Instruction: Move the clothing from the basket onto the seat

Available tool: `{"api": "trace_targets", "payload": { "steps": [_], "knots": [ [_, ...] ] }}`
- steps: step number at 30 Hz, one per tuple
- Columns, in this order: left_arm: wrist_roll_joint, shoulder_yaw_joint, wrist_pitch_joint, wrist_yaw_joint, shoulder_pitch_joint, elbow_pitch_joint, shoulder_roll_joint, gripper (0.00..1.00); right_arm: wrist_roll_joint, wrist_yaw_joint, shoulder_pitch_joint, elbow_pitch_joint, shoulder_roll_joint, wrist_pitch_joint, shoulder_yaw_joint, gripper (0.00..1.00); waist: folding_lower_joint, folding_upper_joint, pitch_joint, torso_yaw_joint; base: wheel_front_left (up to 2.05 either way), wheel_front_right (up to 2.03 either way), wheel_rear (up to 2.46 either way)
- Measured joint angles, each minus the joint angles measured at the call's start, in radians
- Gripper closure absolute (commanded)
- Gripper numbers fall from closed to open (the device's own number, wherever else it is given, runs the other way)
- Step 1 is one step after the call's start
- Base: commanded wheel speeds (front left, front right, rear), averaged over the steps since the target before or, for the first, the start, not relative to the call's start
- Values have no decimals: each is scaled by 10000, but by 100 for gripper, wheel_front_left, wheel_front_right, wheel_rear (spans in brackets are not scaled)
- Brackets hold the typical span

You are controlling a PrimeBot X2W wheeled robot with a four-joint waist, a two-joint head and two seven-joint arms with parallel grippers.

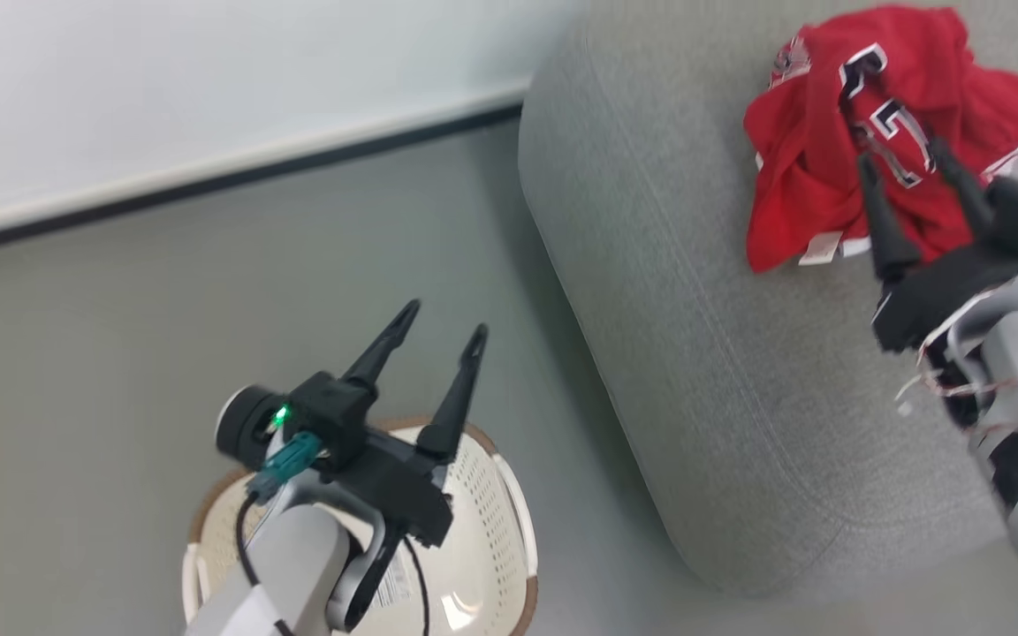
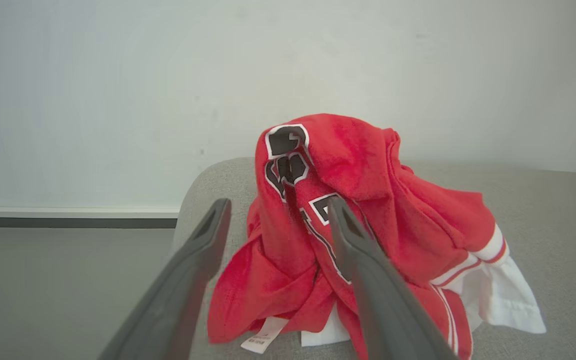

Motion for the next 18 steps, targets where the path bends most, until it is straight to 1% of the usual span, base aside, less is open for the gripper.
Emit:
{"api": "trace_targets", "payload": {
  "steps": [3, 6, 13, 18],
  "knots": [
    [-337, 334, -31, 180, 308, 44, 4, 0, 0, 0, 495, -491, 98, -2, 2, 0, 0, 0, -401, 85, 0, 0, 0],
    [-453, 694, -81, 353, 609, 79, 104, 0, 0, 0, 994, -938, 270, -2, 27, 0, -1, 0, -790, 186, 0, 0, 0],
    [-594, 1402, -86, 667, 1519, -48, 497, 0, 10, -29, 2487, -2115, 585, -2, 31, 0, -1, -1, -1614, 503, 0, 0, 0],
    [-698, 1931, -86, 907, 2296, -403, 725, 0, -86, -382, 3548, -3112, 594, -2, 58, 0, 0, -1, -1966, 899, 0, 0, 0]
  ]
}}
